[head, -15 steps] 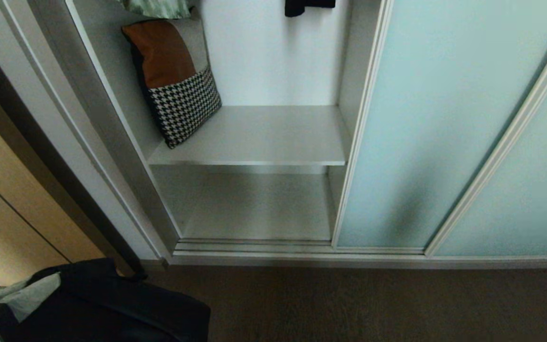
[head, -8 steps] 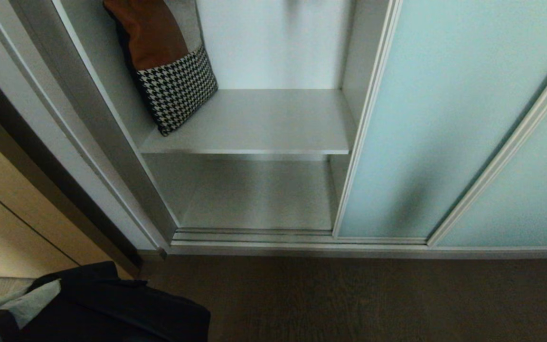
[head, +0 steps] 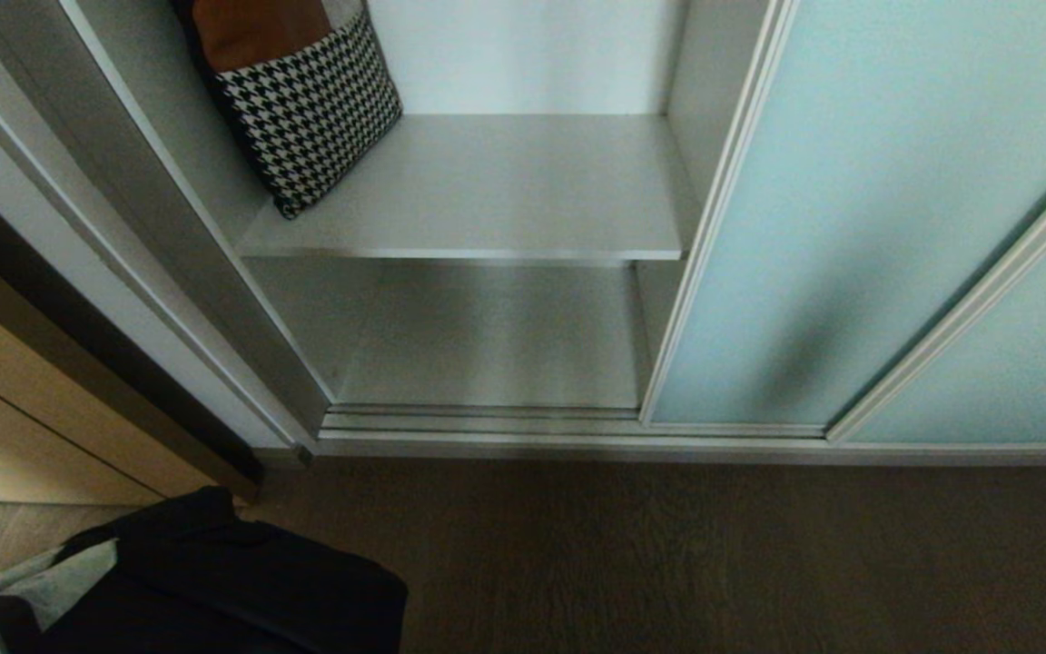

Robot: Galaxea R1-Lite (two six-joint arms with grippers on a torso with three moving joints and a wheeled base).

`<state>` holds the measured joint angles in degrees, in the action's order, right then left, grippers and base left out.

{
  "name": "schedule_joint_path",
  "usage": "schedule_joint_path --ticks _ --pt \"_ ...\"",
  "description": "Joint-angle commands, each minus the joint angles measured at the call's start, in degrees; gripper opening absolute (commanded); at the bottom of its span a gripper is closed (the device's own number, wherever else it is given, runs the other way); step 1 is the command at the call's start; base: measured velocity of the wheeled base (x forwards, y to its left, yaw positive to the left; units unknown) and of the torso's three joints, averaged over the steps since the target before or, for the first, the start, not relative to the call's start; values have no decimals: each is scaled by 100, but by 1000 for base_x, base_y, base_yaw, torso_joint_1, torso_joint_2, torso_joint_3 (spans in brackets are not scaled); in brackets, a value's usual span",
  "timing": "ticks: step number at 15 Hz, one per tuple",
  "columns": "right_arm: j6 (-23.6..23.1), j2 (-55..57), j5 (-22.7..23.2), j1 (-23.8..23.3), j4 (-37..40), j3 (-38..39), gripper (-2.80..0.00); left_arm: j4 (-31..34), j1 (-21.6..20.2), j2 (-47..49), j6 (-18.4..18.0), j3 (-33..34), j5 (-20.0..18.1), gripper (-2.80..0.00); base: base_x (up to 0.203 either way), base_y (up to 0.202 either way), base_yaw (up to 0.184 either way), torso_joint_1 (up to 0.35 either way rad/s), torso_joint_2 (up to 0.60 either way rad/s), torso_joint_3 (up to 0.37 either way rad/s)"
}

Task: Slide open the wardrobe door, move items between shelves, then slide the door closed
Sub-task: Place the bag on the lower shelf

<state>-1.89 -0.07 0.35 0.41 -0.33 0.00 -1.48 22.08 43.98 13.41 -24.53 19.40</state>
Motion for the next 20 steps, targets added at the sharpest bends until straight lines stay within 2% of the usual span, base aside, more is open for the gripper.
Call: schedule_joint_path --ticks 1,8,20 --pt "-4 -10 0 2 -2 0 -280 -2 7 23 12 36 12 -280 0 0 0 -2 7 -198" --pt "-4 -10 0 2 -2 0 -280 33 -6 216 144 53 3 -280 0 0 0 5 5 -198" --pt "-4 -10 8 2 -2 0 -280 -37 -10 453 144 9 -8 -280 0 0 0 3 2 -199"
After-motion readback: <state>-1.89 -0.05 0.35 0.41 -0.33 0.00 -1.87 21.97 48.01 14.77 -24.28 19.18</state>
